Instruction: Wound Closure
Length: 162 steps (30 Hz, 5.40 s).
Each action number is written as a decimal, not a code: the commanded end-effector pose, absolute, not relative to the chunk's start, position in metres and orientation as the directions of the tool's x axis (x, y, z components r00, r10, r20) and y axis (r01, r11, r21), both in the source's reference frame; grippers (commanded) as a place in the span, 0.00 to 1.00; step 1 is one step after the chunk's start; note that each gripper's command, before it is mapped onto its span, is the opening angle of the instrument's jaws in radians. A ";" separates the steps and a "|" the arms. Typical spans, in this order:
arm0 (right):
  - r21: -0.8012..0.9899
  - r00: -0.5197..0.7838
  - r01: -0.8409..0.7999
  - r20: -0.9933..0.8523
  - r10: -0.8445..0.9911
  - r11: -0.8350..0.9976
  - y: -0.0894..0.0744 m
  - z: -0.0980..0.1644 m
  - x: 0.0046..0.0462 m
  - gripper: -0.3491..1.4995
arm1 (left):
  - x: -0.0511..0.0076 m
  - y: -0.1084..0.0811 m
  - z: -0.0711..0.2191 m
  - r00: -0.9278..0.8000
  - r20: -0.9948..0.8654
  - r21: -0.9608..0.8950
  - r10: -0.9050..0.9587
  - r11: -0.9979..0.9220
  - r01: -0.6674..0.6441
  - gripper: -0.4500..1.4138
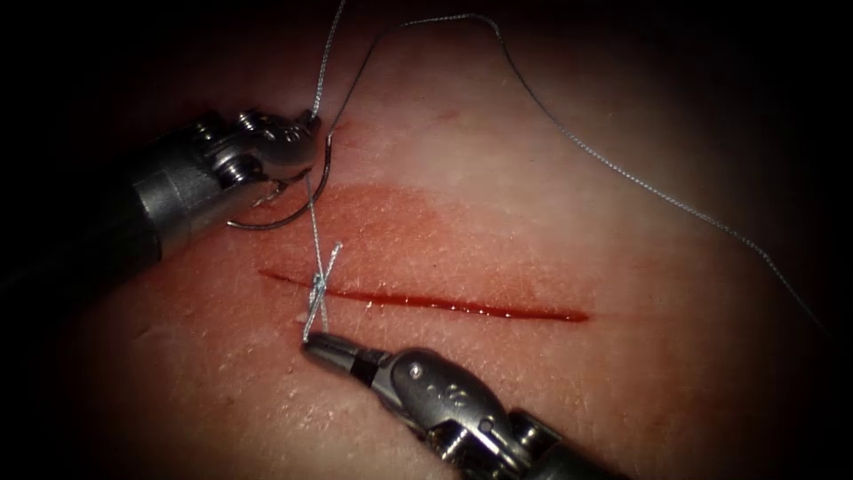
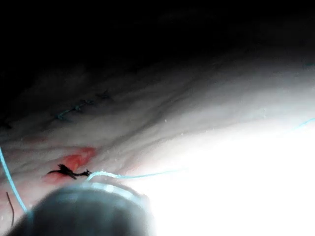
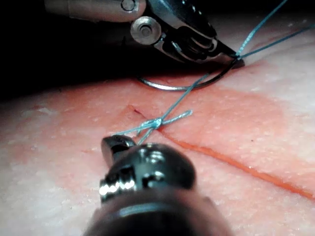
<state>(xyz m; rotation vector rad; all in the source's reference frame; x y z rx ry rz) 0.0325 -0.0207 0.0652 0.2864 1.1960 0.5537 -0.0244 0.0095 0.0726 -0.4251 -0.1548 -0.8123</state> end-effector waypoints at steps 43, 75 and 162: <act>-0.263 0.430 0.739 -0.524 -0.735 0.620 -0.023 0.060 0.0358 0.00 | -0.0247 0.011 0.073 0.848 0.186 -0.577 -0.496 0.644 0.503 0.00; -0.288 0.441 0.688 -0.562 -0.699 0.666 -0.025 0.059 0.0372 0.00 | -0.0245 0.012 0.073 0.876 0.051 -0.713 -0.479 0.597 0.368 0.00; 0.846 -0.588 -0.533 -0.383 0.713 0.015 -0.019 0.060 0.0395 0.75 | -0.0275 0.012 0.055 0.220 0.548 0.189 -0.807 0.376 0.907 0.00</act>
